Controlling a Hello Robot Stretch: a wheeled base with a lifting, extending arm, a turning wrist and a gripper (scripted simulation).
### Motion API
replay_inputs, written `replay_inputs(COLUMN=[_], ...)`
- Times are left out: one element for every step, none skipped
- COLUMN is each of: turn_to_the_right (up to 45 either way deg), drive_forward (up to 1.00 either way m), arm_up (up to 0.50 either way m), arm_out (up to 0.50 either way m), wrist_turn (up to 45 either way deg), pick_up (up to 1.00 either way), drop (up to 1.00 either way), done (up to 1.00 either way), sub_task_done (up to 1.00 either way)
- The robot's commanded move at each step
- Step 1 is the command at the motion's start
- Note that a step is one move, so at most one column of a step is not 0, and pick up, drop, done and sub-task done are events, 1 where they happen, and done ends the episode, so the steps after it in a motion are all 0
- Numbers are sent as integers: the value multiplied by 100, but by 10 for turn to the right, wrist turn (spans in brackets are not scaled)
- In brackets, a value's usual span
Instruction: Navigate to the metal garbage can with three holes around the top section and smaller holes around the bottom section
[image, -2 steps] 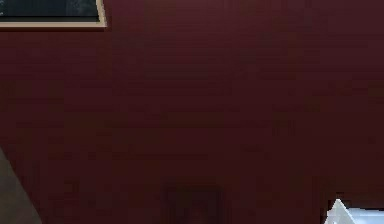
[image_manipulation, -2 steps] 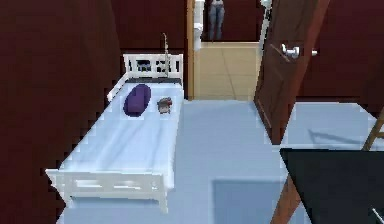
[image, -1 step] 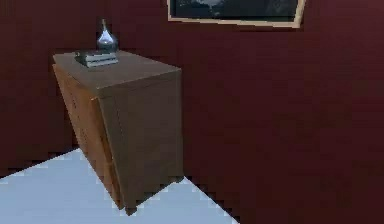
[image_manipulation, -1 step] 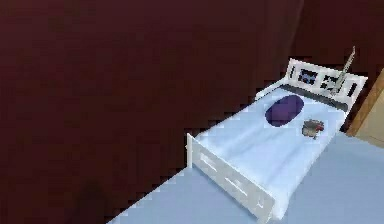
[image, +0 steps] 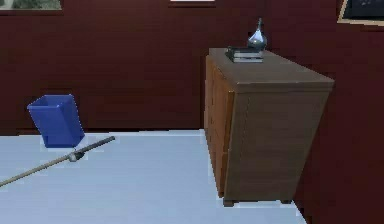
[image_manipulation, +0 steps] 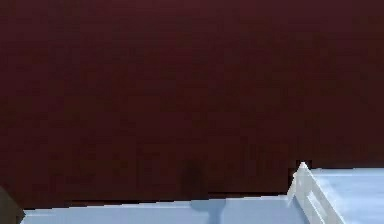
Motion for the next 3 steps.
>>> replay_inputs(turn_to_the_right=[0, -450, 0], drive_forward=[35, 0, 40], arm_up=[0, 0, 0], arm_out=[0, 0, 0], wrist_turn=[0, 0, 0], pick_up=[0, 0, 0], drop=[0, 0, 0], done=[0, 0, 0], sub_task_done=[0, 0, 0])
